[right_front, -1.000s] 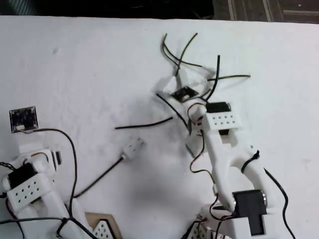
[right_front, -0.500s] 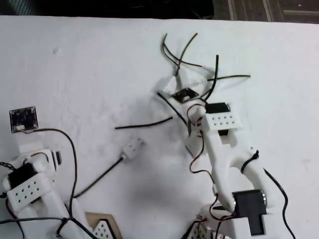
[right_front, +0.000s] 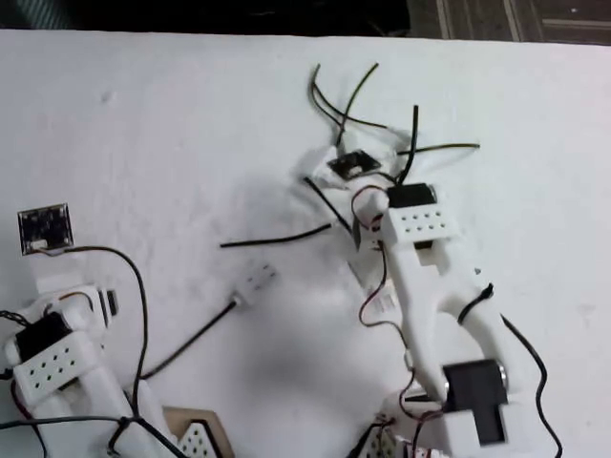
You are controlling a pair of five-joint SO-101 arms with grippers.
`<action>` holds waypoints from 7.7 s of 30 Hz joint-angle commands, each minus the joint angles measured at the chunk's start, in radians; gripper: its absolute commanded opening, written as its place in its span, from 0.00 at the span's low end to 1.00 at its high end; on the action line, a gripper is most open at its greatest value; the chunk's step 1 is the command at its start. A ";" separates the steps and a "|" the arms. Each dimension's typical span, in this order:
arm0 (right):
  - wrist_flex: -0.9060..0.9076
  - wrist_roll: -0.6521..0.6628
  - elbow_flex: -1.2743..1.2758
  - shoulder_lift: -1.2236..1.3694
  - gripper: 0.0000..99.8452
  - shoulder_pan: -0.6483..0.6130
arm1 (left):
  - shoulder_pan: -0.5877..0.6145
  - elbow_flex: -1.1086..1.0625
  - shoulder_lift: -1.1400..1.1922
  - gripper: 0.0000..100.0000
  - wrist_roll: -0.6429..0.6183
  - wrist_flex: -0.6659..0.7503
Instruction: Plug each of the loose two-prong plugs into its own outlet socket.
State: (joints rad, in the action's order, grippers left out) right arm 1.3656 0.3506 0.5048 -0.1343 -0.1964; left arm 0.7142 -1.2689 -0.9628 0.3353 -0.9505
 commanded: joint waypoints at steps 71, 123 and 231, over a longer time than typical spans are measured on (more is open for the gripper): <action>0.091 0.002 -0.290 0.407 0.02 0.030 | -0.005 0.003 -0.018 0.21 -0.006 0.017; -0.039 -0.118 -0.407 0.421 0.12 -0.108 | -0.007 0.002 -0.018 0.21 -0.006 0.017; -1.139 -0.224 0.620 -0.334 0.02 -0.507 | -0.007 0.002 -0.018 0.21 -0.006 0.017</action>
State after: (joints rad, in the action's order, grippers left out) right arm 0.2225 0.1358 1.1278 -0.4764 -0.7242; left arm 0.7142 -1.2720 -0.9628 0.3353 -0.9505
